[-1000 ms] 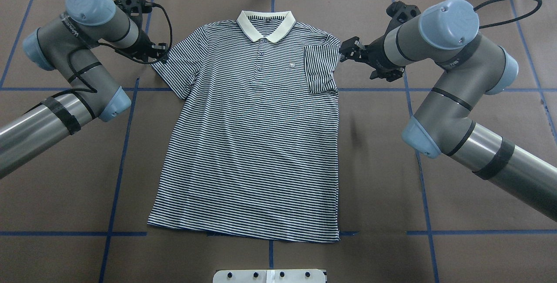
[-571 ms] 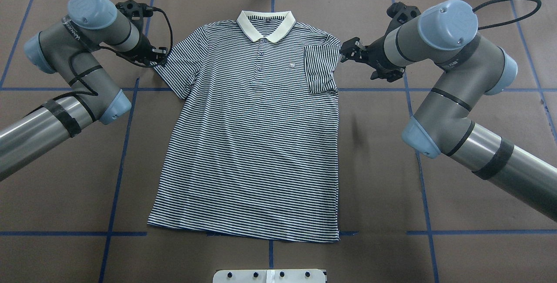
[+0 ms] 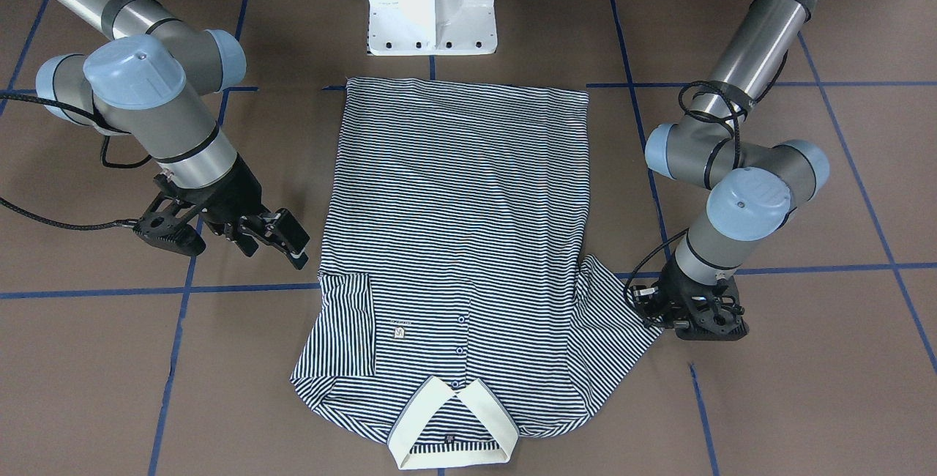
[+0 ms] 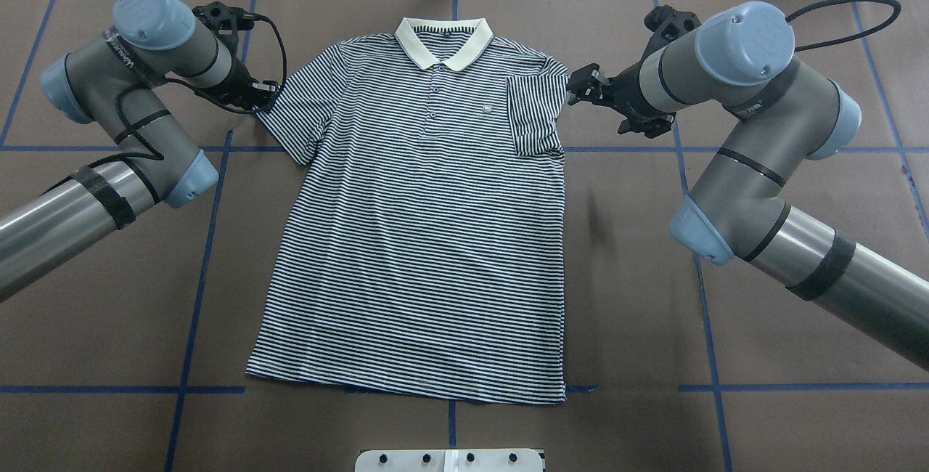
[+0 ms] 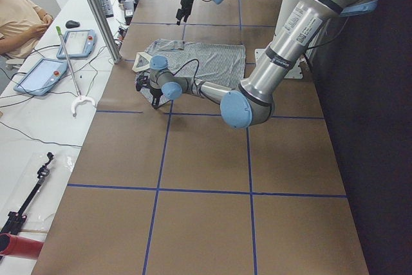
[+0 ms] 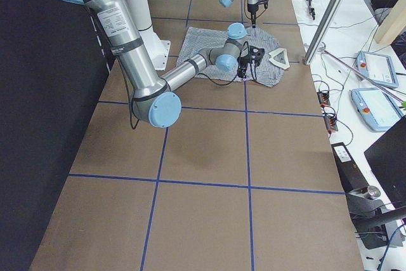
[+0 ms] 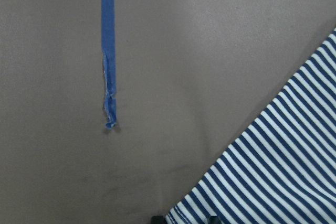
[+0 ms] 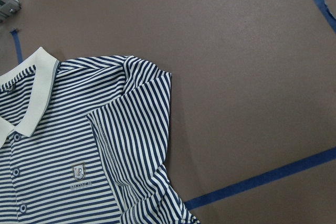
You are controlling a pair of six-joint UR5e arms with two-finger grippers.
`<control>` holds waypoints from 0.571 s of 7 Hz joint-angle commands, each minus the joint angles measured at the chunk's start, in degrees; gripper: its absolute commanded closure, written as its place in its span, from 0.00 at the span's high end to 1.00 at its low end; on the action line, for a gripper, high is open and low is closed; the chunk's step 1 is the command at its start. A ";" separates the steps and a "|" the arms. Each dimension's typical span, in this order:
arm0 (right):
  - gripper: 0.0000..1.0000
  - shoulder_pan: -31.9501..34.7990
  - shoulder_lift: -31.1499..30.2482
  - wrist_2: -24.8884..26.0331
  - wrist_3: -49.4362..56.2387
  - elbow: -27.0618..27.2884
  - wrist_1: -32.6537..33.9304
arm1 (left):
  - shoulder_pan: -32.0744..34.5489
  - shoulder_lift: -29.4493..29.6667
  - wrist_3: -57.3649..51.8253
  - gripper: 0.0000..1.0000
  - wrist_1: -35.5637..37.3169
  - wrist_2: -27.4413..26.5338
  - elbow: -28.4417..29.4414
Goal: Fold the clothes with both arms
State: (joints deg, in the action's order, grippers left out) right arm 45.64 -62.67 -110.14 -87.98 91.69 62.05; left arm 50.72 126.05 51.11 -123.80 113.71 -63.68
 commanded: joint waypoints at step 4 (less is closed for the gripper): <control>1.00 -0.64 0.09 1.06 -0.09 -0.02 0.00 | 0.70 4.35 0.74 0.00 7.72 0.37 -5.29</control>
State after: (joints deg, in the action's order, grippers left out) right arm 45.11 -62.65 -109.17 -88.06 91.64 62.05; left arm 51.45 127.85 51.57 -121.10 114.22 -66.89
